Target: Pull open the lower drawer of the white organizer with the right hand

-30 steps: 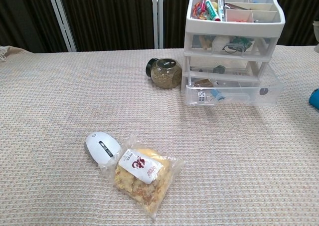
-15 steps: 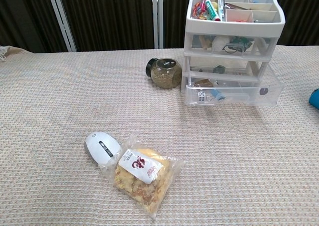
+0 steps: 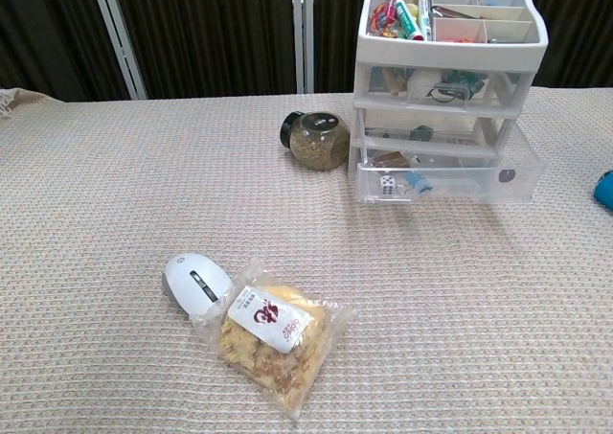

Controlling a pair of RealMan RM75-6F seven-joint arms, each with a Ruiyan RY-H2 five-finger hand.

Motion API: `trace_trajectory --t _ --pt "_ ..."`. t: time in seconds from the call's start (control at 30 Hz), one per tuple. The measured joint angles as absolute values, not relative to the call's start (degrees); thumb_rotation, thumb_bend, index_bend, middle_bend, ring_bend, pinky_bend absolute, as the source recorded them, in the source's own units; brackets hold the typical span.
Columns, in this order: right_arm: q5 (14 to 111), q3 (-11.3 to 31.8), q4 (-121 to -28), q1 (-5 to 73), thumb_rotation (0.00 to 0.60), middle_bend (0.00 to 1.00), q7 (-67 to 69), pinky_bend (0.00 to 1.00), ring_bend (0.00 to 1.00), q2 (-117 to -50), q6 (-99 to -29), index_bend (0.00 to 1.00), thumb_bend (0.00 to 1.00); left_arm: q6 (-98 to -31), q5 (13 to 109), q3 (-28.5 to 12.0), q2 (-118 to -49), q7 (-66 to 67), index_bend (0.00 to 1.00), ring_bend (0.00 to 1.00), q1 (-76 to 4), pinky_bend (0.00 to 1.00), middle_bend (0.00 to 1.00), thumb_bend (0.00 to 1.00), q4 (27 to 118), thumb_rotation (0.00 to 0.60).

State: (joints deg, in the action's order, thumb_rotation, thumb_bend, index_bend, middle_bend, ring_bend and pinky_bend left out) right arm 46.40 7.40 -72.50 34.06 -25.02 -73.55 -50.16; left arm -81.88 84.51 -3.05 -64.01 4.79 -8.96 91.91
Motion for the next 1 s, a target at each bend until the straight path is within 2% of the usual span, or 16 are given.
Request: trace_trajectory --t 0.17,0.7,0.9,1.0 --pt "42.9 7.5 -72.0 34.0 0.600 1.00 -25.6 0.72 1.00 -73.3 -48.0 0.57 0.24 -81.9 84.6 -3.0 -64.0 4.7 0.00 0.00 -9.0 0.00 0.00 0.29 91.9 0.600" --pt "40.4 6.8 -72.3 34.6 0.600 1.00 -27.4 0.71 1.00 -73.1 -47.3 0.52 0.21 -81.8 84.8 -2.9 -63.9 4.3 0.00 0.00 -9.0 0.00 0.00 0.29 91.7 0.600" --pt "39.7 6.6 -73.1 34.8 0.600 1.00 -29.3 0.67 0.98 -72.9 -49.6 0.38 0.20 -81.8 84.8 -2.9 -63.9 4.3 0.00 0.00 -9.0 0.00 0.00 0.29 91.7 0.600" --pt "39.7 6.8 -74.7 34.7 0.600 0.97 -30.2 0.63 0.93 -72.4 -52.3 0.26 0.20 -81.8 84.8 -2.9 -63.9 4.3 0.00 0.00 -9.0 0.00 0.00 0.29 91.7 0.600"
